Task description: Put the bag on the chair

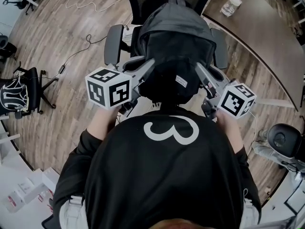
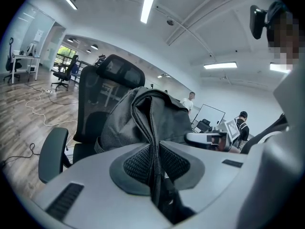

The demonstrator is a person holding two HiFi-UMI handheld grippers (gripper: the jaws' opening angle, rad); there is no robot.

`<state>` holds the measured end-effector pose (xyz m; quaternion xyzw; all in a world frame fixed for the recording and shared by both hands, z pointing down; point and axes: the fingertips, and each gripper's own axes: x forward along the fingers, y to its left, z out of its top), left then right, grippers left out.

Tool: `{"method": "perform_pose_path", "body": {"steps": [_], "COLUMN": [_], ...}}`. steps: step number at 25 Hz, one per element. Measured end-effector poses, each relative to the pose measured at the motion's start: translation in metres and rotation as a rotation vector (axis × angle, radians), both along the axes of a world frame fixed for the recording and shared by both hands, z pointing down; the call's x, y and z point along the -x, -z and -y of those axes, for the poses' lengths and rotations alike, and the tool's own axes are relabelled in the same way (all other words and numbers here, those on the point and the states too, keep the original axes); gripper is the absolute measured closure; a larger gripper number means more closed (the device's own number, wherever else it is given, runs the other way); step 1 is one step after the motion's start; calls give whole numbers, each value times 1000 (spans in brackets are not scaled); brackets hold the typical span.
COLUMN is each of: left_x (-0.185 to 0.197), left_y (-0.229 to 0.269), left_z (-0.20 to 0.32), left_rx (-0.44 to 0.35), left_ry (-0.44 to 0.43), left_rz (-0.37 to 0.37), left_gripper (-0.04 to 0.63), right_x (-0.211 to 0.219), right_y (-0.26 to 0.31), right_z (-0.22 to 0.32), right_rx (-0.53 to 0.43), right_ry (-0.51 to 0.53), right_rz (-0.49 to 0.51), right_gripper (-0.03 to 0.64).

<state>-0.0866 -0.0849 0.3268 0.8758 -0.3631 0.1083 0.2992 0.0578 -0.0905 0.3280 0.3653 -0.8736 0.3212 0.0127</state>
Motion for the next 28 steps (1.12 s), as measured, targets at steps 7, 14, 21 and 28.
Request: {"method": "perform_pose_path", "body": {"steps": [7,14,21,28], "left_x": [1,2,1,7], "left_y": [-8,-21,-46,-75], "left_z": [43,83,143,217], "left_rx": [30,61,81,113], "left_ry": [20,23,36,62], "left_rz": [-6,0,3,10], "left_gripper": [528,529,529,529], "right_x": [1,2,0,5], "right_y": [-7,-19,-44,-73], "right_z": [45,86,147,220], "right_rx": [21,49,65,106], "right_ry": [13,24,32,55], "right_rz": [-9,-24,-22,-22], "right_gripper": [555,555,555,555]}}
